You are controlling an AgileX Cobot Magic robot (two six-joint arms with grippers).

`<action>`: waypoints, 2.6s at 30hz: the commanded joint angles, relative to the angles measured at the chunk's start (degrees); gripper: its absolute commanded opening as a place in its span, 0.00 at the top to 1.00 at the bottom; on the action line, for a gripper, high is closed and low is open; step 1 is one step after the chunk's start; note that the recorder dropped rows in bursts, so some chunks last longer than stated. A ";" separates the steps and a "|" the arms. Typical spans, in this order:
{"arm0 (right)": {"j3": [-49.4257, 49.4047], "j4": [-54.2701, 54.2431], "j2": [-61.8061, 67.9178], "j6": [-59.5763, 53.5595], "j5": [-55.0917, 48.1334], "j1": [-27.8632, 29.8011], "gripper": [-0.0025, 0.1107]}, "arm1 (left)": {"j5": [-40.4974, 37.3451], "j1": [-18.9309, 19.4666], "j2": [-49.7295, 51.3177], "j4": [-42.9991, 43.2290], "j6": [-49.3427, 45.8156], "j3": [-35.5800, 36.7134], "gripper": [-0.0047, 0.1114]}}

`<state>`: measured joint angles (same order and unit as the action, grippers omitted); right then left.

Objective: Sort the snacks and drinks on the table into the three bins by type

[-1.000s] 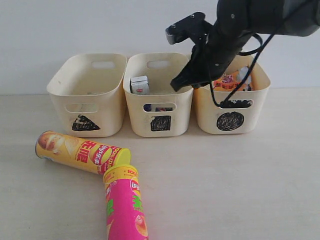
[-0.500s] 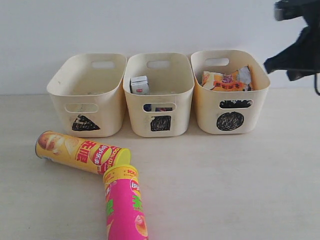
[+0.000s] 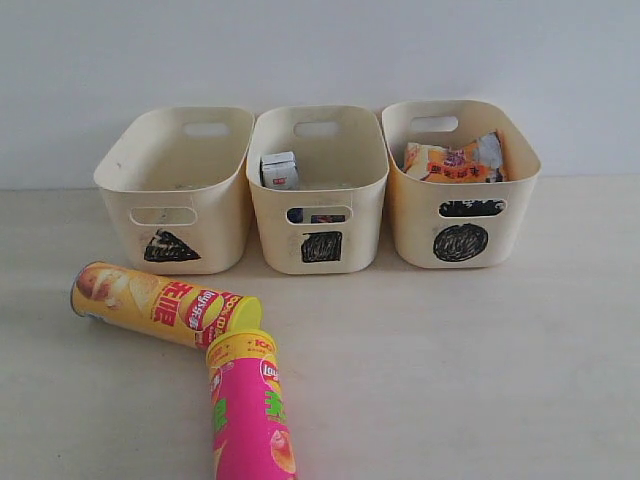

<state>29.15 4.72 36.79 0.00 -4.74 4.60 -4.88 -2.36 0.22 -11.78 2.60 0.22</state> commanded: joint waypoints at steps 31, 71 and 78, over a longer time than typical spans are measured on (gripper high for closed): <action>-29.15 -2.70 -36.79 2.63 0.59 0.46 0.98 | 2.39 -0.31 18.61 0.89 5.21 -28.74 0.92; -29.15 -3.29 -36.79 4.19 -0.98 0.46 0.98 | -48.17 -29.37 79.55 9.44 5.92 -59.90 0.92; -29.15 -3.55 -36.79 4.19 -0.98 0.46 0.98 | -45.42 -30.99 86.80 7.43 7.26 -59.90 0.80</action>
<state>0.26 1.04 0.27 4.23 -5.62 4.60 -51.74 -32.92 84.80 -2.99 8.97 -59.22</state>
